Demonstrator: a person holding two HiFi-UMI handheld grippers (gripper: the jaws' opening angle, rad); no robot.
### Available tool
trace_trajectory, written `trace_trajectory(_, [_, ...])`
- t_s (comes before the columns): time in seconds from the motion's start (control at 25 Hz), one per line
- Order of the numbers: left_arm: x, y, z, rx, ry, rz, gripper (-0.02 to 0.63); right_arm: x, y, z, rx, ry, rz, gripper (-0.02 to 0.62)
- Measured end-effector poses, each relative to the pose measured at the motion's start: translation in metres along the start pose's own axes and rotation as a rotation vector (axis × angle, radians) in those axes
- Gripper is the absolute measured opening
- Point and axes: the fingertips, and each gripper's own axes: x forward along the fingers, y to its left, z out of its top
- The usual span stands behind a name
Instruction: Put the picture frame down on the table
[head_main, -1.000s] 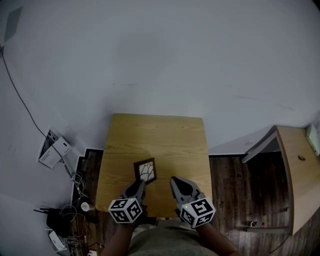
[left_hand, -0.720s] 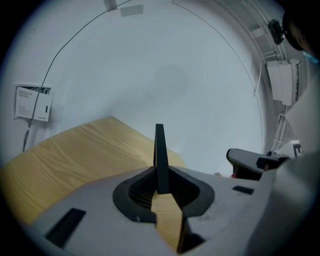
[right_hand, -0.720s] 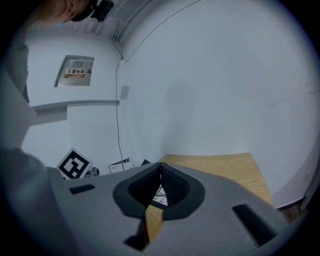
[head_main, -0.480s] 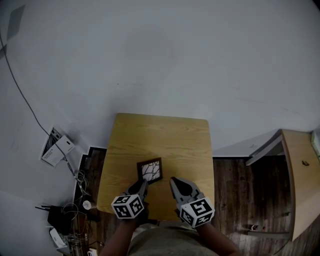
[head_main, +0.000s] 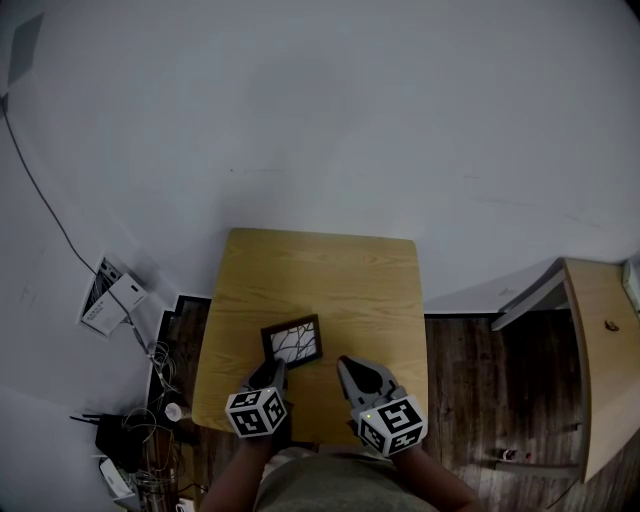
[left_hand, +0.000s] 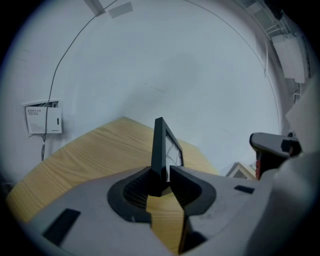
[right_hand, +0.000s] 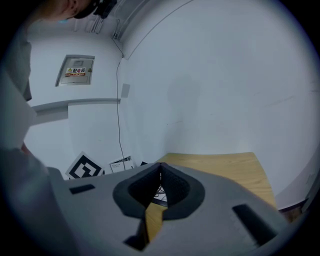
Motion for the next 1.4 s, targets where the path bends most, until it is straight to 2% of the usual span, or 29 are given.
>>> trace_trajectory(0.44, [0.019, 0.031, -0.008, 0.037, 0.078, 0.144, 0.123, 0.004, -0.008, -0.006, 0.012, 0.024, -0.006, 0.0])
trace_trajectory(0.8, [0.028, 0.046, -0.022, 0.056, 0.142, 0.197, 0.127, 0.002, -0.012, -0.011, 0.017, 0.039, -0.016, 0.0])
trace_trajectory(1.0, [0.028, 0.053, -0.029, 0.094, 0.17, 0.251, 0.133, -0.001, -0.013, -0.012, 0.017, 0.041, -0.023, 0.0])
trace_trajectory(1.12, [0.026, 0.053, -0.029, 0.118, 0.161, 0.252, 0.133, -0.002, -0.012, -0.013, 0.016, 0.043, -0.025, 0.0])
trace_trajectory(1.4, [0.019, 0.05, -0.025, 0.085, 0.138, 0.226, 0.132, -0.005, -0.009, -0.013, 0.017, 0.035, -0.032, 0.0])
